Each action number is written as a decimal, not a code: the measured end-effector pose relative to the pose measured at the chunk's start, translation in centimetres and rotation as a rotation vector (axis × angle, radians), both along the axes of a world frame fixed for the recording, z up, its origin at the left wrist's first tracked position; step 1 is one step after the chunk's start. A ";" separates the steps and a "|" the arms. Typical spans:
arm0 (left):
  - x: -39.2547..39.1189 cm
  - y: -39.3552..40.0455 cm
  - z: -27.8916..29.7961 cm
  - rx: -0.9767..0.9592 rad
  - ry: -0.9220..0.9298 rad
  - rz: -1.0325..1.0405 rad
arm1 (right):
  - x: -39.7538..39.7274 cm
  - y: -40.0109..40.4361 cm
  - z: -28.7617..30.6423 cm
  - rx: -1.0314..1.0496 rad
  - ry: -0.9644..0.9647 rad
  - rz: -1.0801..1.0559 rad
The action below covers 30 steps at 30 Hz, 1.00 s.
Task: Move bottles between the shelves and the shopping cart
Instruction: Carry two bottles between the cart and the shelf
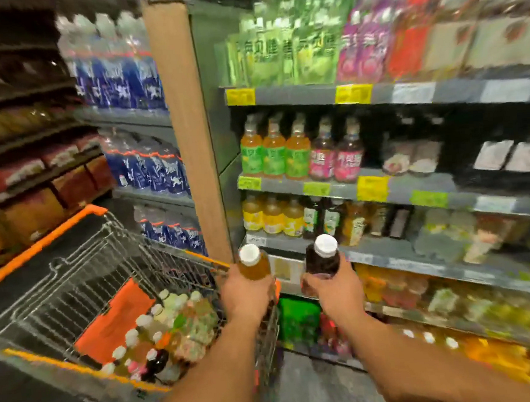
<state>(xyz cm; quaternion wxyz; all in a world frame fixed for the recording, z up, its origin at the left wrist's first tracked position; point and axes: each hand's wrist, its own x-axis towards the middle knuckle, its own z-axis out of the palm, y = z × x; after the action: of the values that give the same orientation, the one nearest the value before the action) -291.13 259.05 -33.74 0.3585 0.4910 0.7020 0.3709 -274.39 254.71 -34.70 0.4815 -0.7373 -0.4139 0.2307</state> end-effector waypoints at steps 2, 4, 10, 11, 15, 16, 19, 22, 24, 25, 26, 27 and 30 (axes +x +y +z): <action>4.5 -1.5 1.1 -0.001 0.032 -0.094 | 3.7 -2.4 1.4 0.006 -0.004 -0.089; 8.9 -3.2 1.7 0.011 0.035 -0.197 | 7.3 -4.7 2.3 0.008 -0.028 -0.181; 19.4 -6.5 2.6 0.046 0.001 -0.419 | 16.1 -10.1 3.2 -0.031 -0.031 -0.344; 20.7 -6.7 2.7 0.057 0.008 -0.433 | 17.2 -10.6 3.1 -0.034 -0.040 -0.358; 24.1 -6.6 2.8 0.068 0.045 -0.455 | 20.6 -11.3 2.5 -0.042 -0.026 -0.375; 24.7 -6.5 2.7 0.068 0.043 -0.458 | 21.3 -11.2 2.4 -0.049 -0.021 -0.370; 26.0 -5.5 2.5 0.096 0.035 -0.455 | 23.3 -9.6 2.3 -0.059 -0.037 -0.337; 27.1 -4.0 2.2 0.121 -0.005 -0.430 | 25.1 -7.2 2.2 -0.061 -0.038 -0.282; 27.7 -2.7 1.6 0.123 -0.042 -0.412 | 26.1 -5.4 1.7 -0.064 -0.052 -0.245; 28.1 -2.0 1.2 0.123 -0.060 -0.406 | 26.5 -4.5 1.3 -0.065 -0.057 -0.226; 28.4 -1.2 0.7 0.122 -0.075 -0.399 | 26.9 -3.6 0.9 -0.064 -0.061 -0.212; 28.8 -0.4 0.3 0.120 -0.086 -0.392 | 27.2 -2.6 0.5 -0.062 -0.063 -0.206; 29.9 2.8 -1.3 0.107 -0.115 -0.397 | 27.8 0.6 -1.0 -0.052 -0.063 -0.219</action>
<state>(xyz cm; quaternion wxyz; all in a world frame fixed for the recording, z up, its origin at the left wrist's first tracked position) -261.19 261.82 -35.00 0.4375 0.6159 0.5492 0.3574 -246.58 255.34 -35.65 0.4712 -0.7973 -0.3395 0.1642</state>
